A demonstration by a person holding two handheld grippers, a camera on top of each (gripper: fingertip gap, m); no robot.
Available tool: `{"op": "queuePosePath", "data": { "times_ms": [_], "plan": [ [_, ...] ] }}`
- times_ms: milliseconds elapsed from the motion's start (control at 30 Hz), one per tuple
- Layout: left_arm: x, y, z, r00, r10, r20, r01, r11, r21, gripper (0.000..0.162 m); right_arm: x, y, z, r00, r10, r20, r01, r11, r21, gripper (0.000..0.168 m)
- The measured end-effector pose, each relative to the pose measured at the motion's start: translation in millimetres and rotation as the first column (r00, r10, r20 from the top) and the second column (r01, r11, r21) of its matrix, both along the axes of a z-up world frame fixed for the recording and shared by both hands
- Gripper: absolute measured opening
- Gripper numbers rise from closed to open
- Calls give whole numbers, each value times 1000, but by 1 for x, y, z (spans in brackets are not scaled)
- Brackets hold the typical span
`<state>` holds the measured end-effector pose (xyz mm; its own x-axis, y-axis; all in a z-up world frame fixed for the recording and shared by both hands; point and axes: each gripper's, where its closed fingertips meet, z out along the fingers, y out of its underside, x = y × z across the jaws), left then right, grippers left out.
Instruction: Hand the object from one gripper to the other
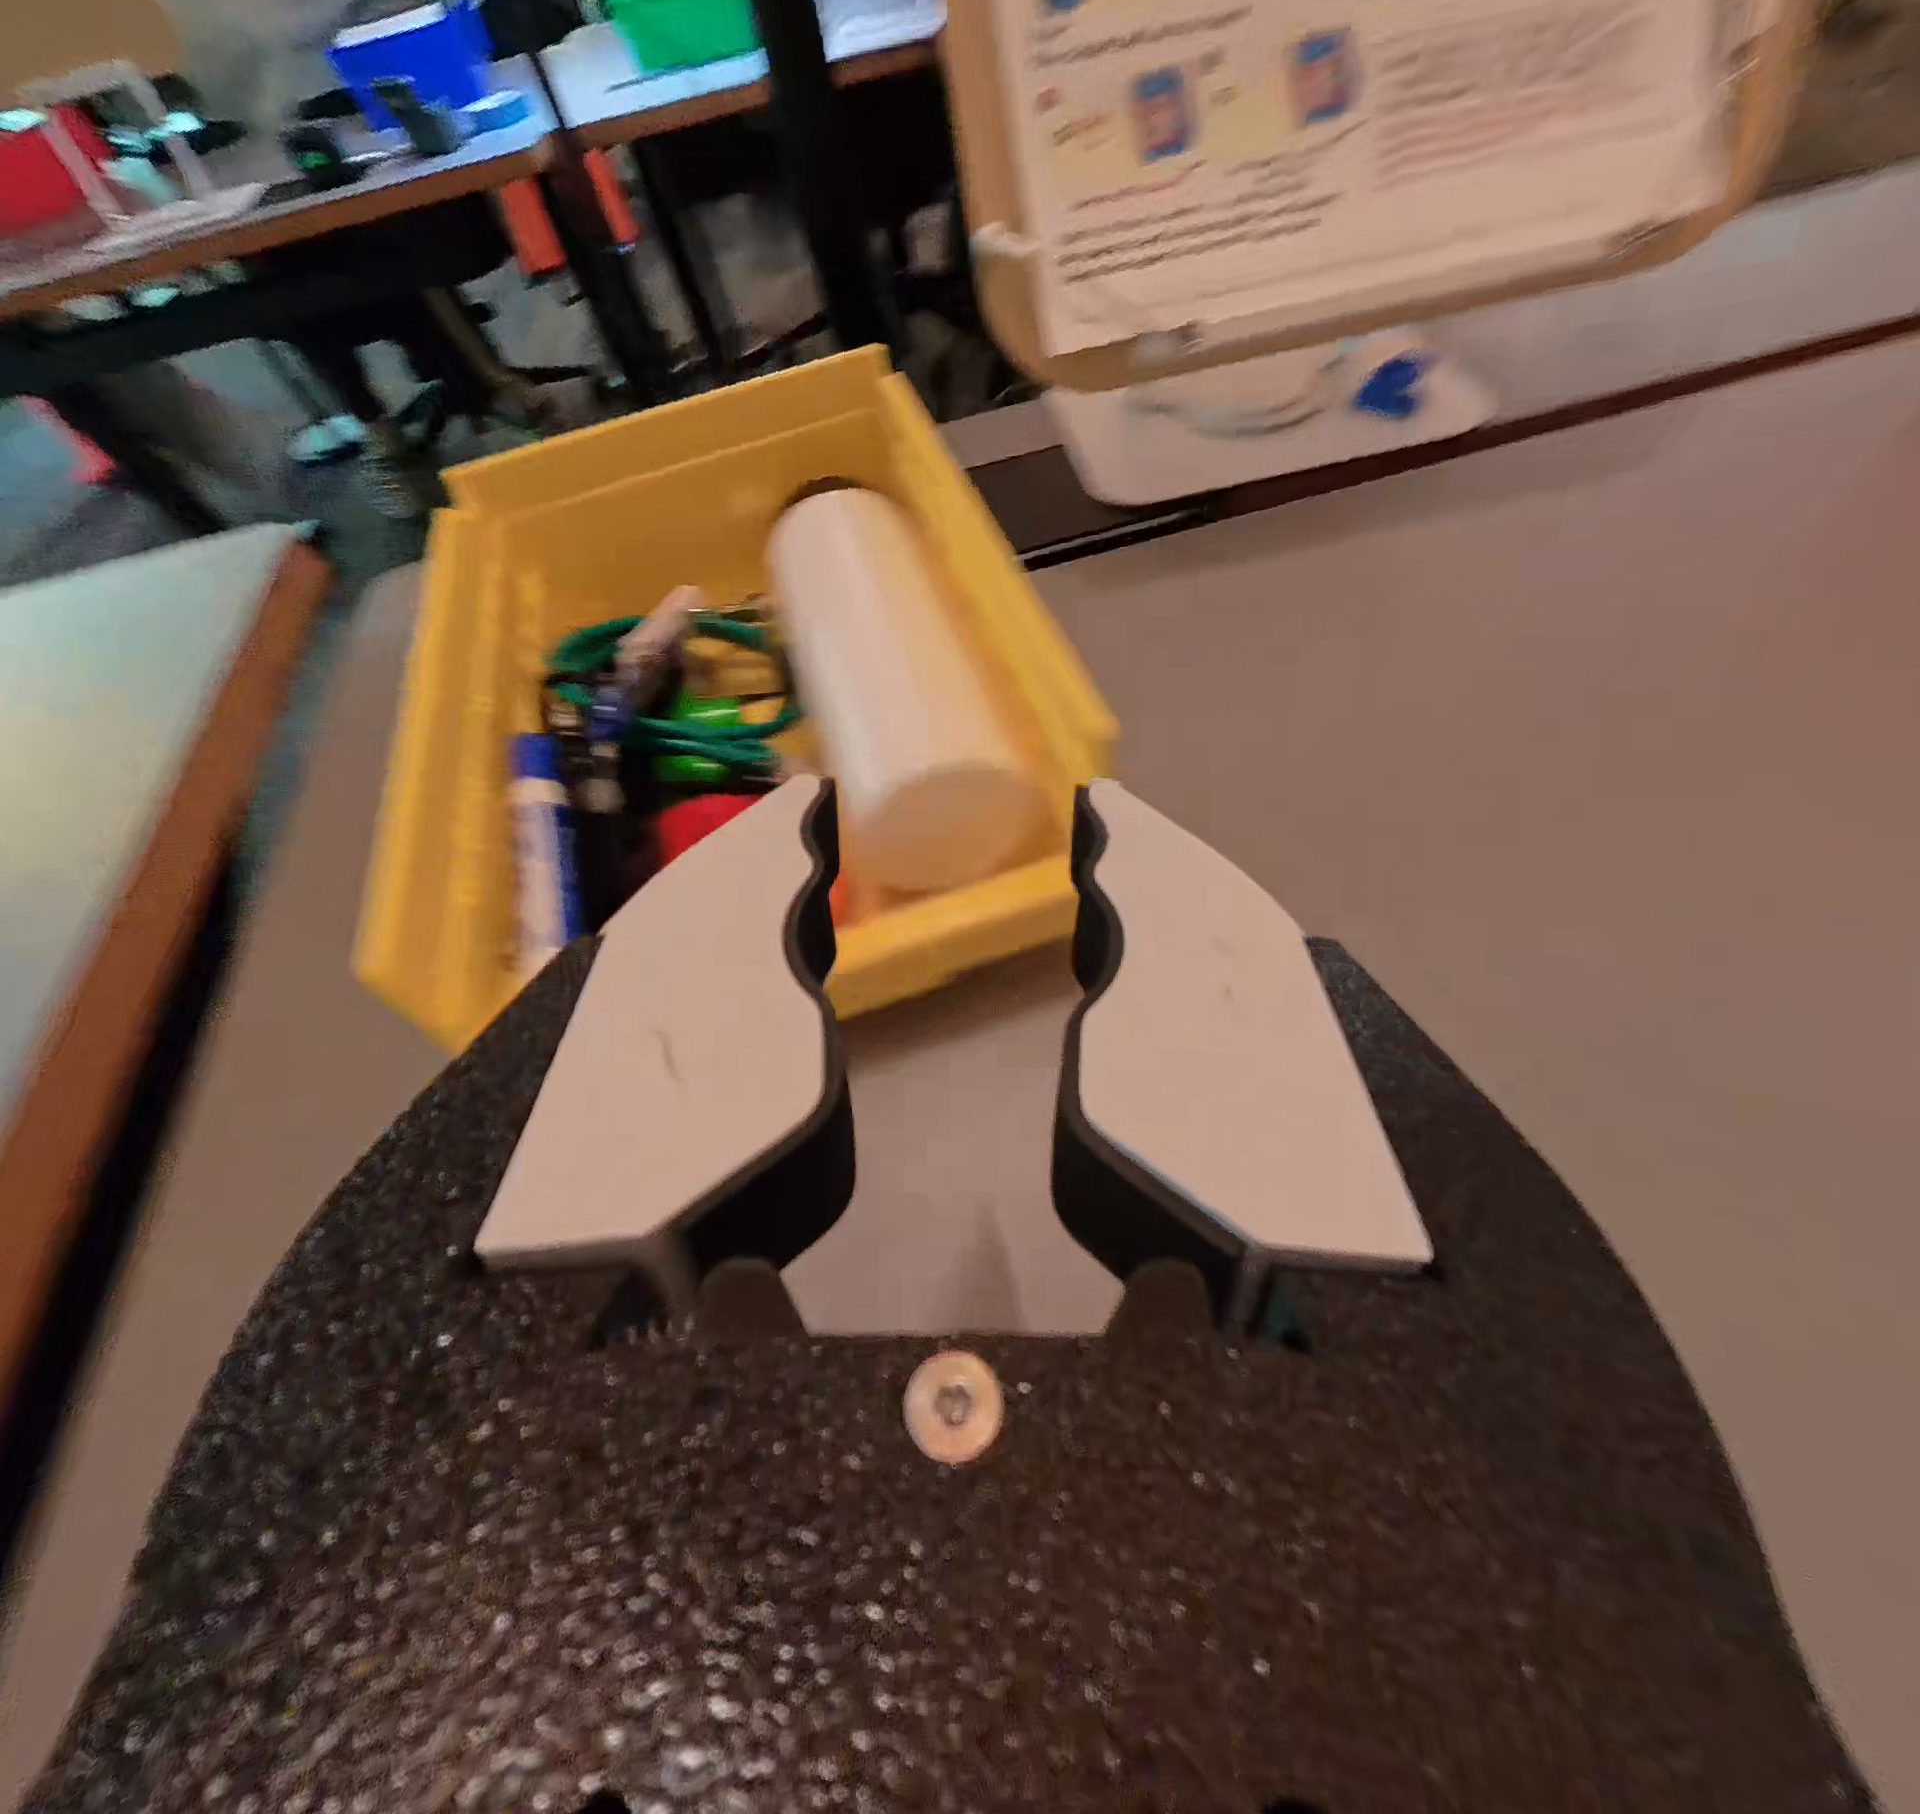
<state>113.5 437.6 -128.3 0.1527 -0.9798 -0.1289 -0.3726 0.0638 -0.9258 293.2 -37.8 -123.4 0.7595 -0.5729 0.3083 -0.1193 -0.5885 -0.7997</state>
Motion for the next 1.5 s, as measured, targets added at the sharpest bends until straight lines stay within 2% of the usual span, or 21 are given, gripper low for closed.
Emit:
{"op": "queuePosePath", "data": {
  "times_ms": [33, 167, 300, 467, 533, 600, 733, 900, 1033, 1167, 1267, 1333, 1400, 1500],
  "plan": [
    [9, 22, -1, 998, 29, -52, -26, 998, 65, 42, -7, 10, 2, 999, 36, 23, -37, 999, 16, 64],
    [44, 94, -22, 955, 68, -289, 12, 965, 263, 42, -27, 39, -4, 989, 137, 48, -139, 990, 41, 64],
    [65, 134, -56, 889, 86, -450, 3, 981, 193, 37, -33, 54, -13, 978, 201, 59, -203, 979, 20, 65],
    [84, 156, -79, 843, 150, -516, -80, 985, 155, 34, -33, 53, -29, 977, 211, 32, -211, 978, -6, 65],
    [87, 166, -81, 824, 199, -530, -109, 974, 197, 24, -33, 54, -32, 975, 221, 16, -221, 975, 4, 65],
    [91, 169, -79, 832, 210, -514, -115, 971, 212, 10, -32, 54, -35, 976, 219, 12, -219, 976, -4, 65],
    [89, 165, -80, 833, 203, -514, -108, 972, 209, 10, -34, 58, -38, 973, 232, 17, -231, 973, -22, 65],
    [81, 153, -59, 892, 169, -419, -73, 969, 235, 10, -45, 74, -33, 959, 283, 22, -284, 959, 20, 64],
    [71, 139, -30, 947, 121, -299, -44, 967, 251, 10, -53, 86, -31, 948, 315, 33, -316, 948, 22, 64],
    [58, 114, 13, 990, 46, -134, -16, 977, 213, 10, -65, 99, -26, 935, 350, 60, -352, 936, 27, 64],
    [46, 68, 52, 994, -98, 48, 92, 989, 115, 10, -80, 116, -15, 915, 396, 75, -403, 909, 110, 64],
    [35, 23, 77, 957, -225, 186, 221, 974, 39, 10, -95, 132, -1, 890, 443, 103, -455, 863, 218, 66],
    [20, -28, 97, 880, -339, 334, 376, 925, -54, 10, -112, 147, 18, 863, 485, 144, -503, 791, 347, 69],
    [-7, -106, 112, 707, -460, 536, 619, 770, -155, 10, -142, 164, 57, 823, 530, 206, -535, 599, 596, 69]
  ]
}}
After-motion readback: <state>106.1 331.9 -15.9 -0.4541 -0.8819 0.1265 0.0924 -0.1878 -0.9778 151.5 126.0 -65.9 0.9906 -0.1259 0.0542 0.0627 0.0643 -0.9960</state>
